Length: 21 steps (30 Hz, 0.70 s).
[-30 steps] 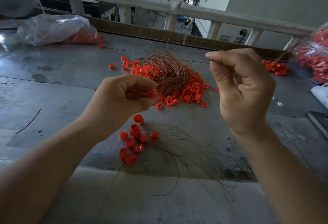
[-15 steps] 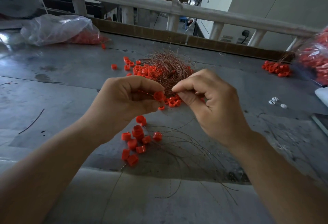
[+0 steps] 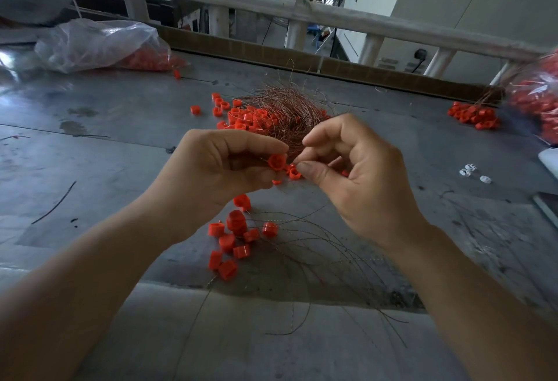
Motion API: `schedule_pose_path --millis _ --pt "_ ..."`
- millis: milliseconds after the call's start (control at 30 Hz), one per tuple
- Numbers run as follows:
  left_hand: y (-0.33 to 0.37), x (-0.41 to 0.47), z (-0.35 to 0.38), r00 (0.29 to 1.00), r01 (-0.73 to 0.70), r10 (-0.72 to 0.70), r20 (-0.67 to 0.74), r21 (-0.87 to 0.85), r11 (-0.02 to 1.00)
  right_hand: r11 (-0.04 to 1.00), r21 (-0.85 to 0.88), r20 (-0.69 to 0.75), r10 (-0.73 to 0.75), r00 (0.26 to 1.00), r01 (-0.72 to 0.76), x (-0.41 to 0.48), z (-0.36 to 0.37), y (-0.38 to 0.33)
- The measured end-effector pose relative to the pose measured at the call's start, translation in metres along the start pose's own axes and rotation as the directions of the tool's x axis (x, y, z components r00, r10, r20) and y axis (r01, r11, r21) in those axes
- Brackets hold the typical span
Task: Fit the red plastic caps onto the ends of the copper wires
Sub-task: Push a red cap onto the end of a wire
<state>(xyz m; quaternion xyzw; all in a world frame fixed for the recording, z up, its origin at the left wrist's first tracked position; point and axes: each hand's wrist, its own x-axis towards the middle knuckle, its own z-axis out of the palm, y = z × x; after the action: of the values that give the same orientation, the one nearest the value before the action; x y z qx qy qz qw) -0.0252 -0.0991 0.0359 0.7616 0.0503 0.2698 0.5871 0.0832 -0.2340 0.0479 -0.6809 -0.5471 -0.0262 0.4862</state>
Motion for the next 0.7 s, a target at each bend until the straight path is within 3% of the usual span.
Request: schedule_pose_path --millis 700 --pt "0.0037 -0.0033 0.0009 0.996 0.006 -0.002 0.084 -0.045 0.999 0.997 -0.038 0.015 0.064 0.998 -0.063 0.0007 0.0001 -0.0037"
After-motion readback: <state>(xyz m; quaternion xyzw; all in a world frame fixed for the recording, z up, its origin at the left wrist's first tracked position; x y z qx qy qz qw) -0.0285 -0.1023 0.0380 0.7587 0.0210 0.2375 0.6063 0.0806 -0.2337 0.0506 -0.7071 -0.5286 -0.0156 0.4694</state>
